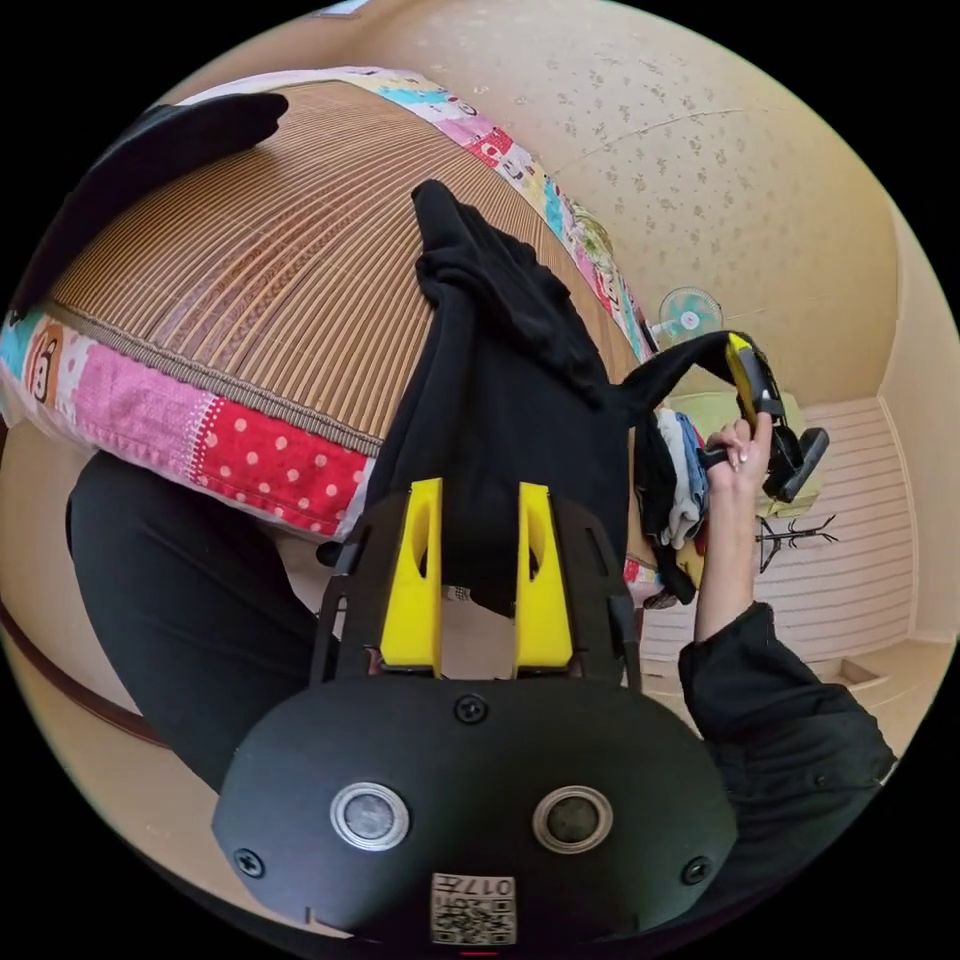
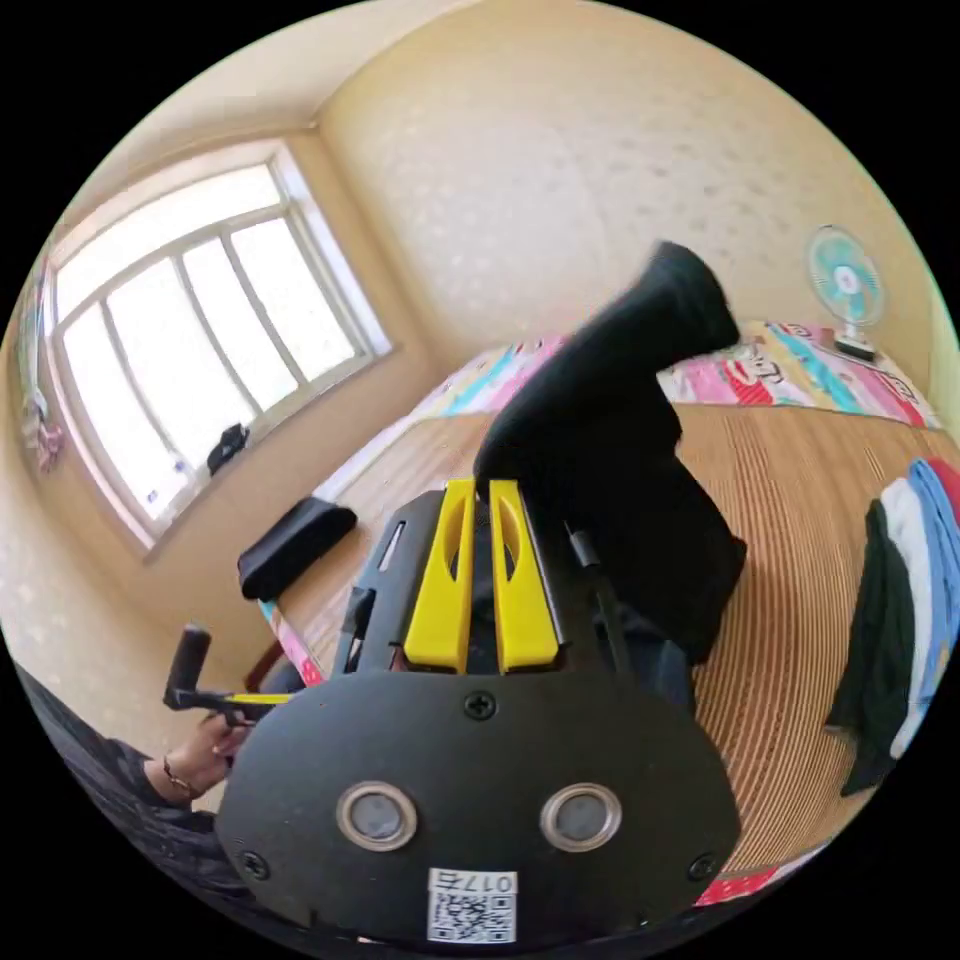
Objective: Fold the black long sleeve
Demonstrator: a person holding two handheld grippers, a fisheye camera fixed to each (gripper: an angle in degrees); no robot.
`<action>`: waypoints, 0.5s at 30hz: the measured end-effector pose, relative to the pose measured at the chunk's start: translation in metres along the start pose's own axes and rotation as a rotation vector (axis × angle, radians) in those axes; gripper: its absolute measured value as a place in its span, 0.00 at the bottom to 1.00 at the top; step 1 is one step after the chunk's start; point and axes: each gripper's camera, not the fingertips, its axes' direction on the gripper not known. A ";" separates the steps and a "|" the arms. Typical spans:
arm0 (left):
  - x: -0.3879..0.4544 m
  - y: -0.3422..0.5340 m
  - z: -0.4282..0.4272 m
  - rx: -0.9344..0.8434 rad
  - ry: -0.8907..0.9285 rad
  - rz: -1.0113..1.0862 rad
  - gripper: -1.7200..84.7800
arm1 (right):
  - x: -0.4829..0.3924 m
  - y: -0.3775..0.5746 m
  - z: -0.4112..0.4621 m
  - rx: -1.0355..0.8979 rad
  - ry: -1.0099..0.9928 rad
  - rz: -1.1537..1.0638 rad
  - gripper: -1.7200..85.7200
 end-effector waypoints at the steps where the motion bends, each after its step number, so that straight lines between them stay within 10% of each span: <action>1: 0.000 0.001 0.000 0.006 0.007 -0.005 0.15 | -0.020 0.017 0.046 -0.131 0.030 -0.043 0.05; 15: 0.046 -0.039 0.058 -0.080 -0.386 0.311 0.09 | 0.001 0.187 0.046 -0.413 0.526 0.037 0.05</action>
